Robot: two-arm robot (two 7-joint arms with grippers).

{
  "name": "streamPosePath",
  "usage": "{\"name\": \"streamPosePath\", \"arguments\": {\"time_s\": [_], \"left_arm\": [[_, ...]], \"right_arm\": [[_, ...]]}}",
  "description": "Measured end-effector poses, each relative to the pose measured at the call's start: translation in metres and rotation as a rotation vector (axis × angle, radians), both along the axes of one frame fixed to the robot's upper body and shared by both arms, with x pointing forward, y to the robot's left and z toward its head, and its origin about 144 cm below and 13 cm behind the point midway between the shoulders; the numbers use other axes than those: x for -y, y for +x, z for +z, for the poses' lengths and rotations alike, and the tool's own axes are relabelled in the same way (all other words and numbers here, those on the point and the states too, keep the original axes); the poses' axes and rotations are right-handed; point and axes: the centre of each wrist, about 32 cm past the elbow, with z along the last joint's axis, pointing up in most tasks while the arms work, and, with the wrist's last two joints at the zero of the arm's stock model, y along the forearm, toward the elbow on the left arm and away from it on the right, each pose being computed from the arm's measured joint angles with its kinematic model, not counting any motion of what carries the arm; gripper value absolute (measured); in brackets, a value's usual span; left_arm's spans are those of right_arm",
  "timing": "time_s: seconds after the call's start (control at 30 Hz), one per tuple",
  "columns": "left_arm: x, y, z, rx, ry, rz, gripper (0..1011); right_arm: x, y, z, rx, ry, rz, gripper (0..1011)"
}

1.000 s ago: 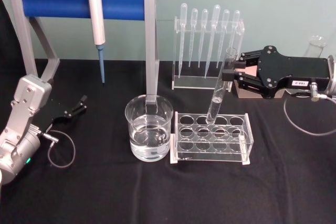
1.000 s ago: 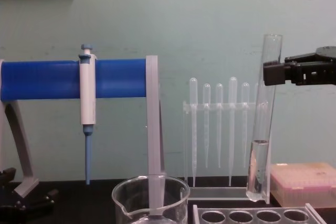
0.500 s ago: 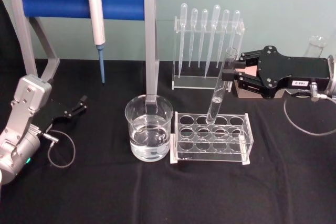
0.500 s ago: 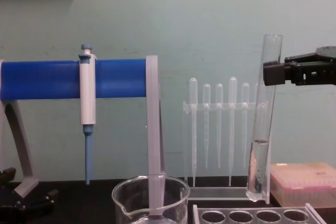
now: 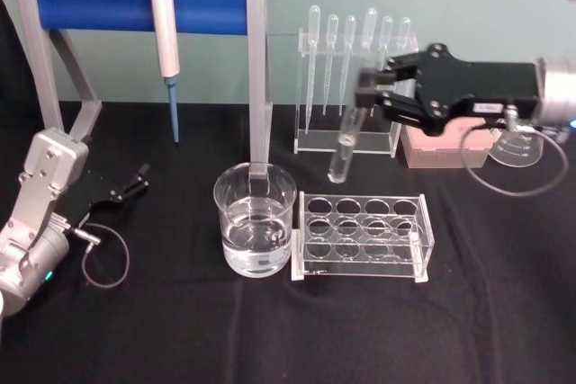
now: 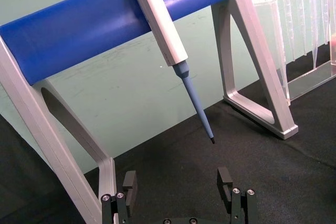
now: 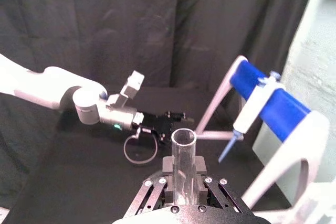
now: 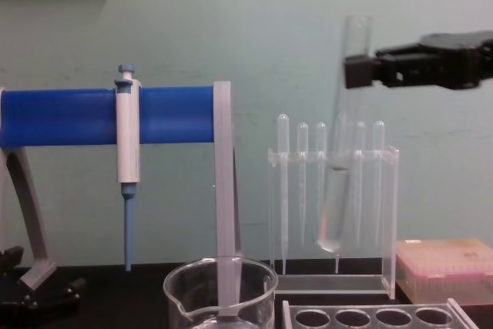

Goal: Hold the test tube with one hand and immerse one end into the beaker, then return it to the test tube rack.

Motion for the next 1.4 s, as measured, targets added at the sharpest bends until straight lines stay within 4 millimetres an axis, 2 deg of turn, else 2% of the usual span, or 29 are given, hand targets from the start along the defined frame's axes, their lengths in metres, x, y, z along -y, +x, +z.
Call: {"name": "streamPosePath", "arguments": {"time_s": [0.3,0.47,0.57,0.9,1.4], "left_arm": [[0.000,0.000,0.000,0.000,0.000,0.000,1000],[0.000,0.000,0.000,0.000,0.000,0.000,1000],[0.000,0.000,0.000,0.000,0.000,0.000,1000],[0.000,0.000,0.000,0.000,0.000,0.000,1000],[0.000,0.000,0.000,0.000,0.000,0.000,1000]], "right_arm": [[-0.041,0.025,0.009,0.027,0.028,0.083,238],[-0.061,0.039,0.003,0.018,0.042,0.125,238],[-0.067,0.044,-0.001,0.012,0.044,0.136,238],[-0.083,0.055,-0.035,-0.024,0.015,0.160,238],[-0.092,0.052,-0.084,-0.043,-0.034,0.162,238]]}}
